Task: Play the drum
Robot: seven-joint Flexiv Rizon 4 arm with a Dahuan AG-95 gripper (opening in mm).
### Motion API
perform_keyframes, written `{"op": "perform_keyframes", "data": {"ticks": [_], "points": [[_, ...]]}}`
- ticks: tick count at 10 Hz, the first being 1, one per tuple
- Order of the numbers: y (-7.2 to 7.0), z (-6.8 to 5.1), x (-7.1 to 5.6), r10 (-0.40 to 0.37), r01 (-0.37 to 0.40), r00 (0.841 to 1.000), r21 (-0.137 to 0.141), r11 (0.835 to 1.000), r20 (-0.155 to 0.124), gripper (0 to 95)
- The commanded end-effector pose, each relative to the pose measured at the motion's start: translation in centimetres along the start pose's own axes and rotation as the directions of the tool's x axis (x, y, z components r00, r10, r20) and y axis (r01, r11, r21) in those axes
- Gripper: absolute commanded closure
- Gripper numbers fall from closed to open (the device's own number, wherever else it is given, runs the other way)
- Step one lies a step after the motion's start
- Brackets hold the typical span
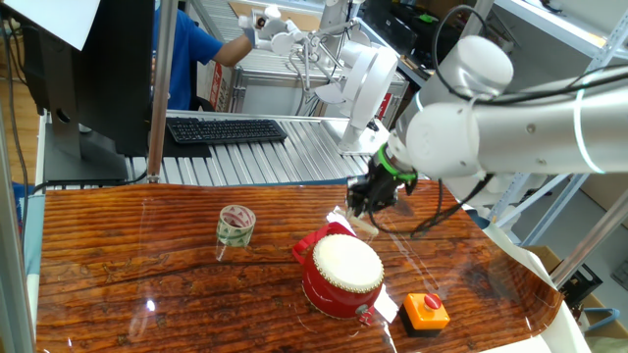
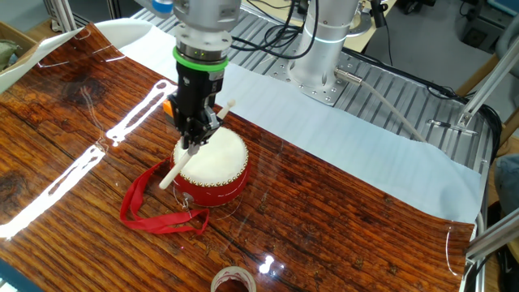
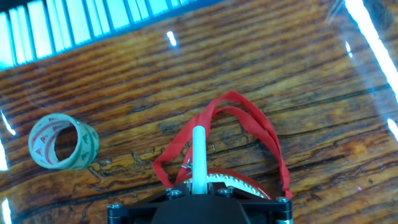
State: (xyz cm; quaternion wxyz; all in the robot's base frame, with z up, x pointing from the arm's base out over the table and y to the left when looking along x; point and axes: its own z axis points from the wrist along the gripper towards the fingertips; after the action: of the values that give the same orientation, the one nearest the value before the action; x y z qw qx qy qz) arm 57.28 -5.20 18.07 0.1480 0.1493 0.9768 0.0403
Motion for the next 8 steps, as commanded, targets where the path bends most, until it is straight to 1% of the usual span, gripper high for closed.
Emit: {"op": "perform_keyframes", "data": {"ticks": [1,2,4,8], "points": [[-0.04,0.0,0.04,-0.004,0.004,1.0,-0.002,1.0,0.02,95.0],[-0.06,-0.04,0.04,-0.004,0.004,0.999,-0.005,1.0,0.035,95.0],[-0.17,0.01,0.02,-0.003,0.004,0.999,-0.008,1.0,0.047,95.0],[-0.48,0.43,0.14,-0.001,0.001,0.999,-0.015,1.0,0.044,95.0]]}}
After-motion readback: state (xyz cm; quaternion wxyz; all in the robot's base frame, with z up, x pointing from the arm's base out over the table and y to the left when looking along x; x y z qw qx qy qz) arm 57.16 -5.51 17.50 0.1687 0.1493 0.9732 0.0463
